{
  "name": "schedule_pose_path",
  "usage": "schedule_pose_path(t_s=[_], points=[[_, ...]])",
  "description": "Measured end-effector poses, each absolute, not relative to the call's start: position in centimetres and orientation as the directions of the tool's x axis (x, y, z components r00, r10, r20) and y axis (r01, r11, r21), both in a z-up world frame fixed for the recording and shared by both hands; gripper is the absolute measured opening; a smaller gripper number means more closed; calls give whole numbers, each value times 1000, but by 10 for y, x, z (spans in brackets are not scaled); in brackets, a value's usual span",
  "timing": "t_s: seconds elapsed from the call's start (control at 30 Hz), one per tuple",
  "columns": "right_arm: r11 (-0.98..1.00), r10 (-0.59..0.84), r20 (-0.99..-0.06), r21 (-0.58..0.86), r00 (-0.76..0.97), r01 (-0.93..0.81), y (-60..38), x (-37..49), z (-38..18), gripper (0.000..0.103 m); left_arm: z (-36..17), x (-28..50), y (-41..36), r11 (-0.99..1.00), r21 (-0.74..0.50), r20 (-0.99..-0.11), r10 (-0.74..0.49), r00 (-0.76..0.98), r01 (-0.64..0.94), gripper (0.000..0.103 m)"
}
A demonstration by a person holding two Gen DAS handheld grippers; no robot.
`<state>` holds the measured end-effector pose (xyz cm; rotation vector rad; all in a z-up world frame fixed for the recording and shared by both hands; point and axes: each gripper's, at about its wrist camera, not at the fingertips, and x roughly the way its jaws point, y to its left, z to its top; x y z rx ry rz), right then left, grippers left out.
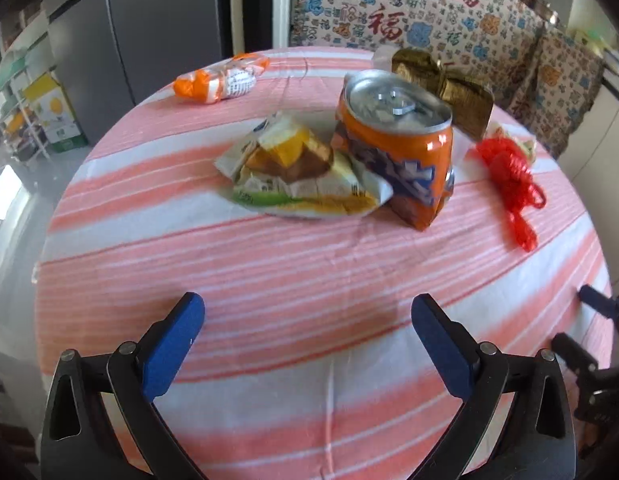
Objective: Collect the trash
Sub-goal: 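Swing both tools back toward the remaining trash on the table, then grasp the snack chip bag with the left gripper while the right grasps the red plastic bag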
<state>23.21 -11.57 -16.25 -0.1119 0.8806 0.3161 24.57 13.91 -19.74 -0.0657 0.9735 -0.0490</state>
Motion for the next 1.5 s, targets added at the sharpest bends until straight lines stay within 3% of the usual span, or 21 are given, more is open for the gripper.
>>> schedule_pose_path(t_s=[0.1,0.37,0.43,0.5,0.53,0.57,0.6,0.8,1.13,1.23,1.3,1.5], points=[[948,226,-772,34,594,-317,-116,232,-162,86,-183,257,147,991,-130,-770,-122,626,33,102],[948,226,-772,33,594,-317,-116,232,-162,86,-185,281,144,998,13,-734,-33,678,62,101],[948,226,-772,33,594,-317,-116,232,-162,86,-183,279,140,996,39,-716,-26,698,77,92],[948,226,-772,34,594,-317,-116,232,-162,86,-181,274,137,995,13,-720,-62,691,103,70],[948,226,-772,34,594,-317,-116,232,-162,86,-181,273,137,995,4,-727,-65,684,100,68],[948,226,-772,34,594,-317,-116,232,-162,86,-181,271,137,995,12,-729,-57,682,96,58],[948,226,-772,34,594,-317,-116,232,-162,86,-183,271,136,995,19,-740,-51,671,96,37],[948,227,-772,36,593,-316,-117,232,-162,86,-175,242,143,998,-31,-775,-58,629,54,30],[949,228,-773,39,593,-314,-117,232,-162,86,-170,140,104,983,-146,-780,-186,598,114,30],[949,229,-773,41,591,-314,-117,232,-162,86,-174,133,94,984,-143,-771,-179,612,108,48],[948,232,-778,45,584,-316,-117,234,-162,86,-174,136,94,987,-122,-762,-159,627,102,76],[942,314,-805,198,504,-271,-121,278,-147,86,-181,149,107,991,-119,-766,-133,629,64,86]])
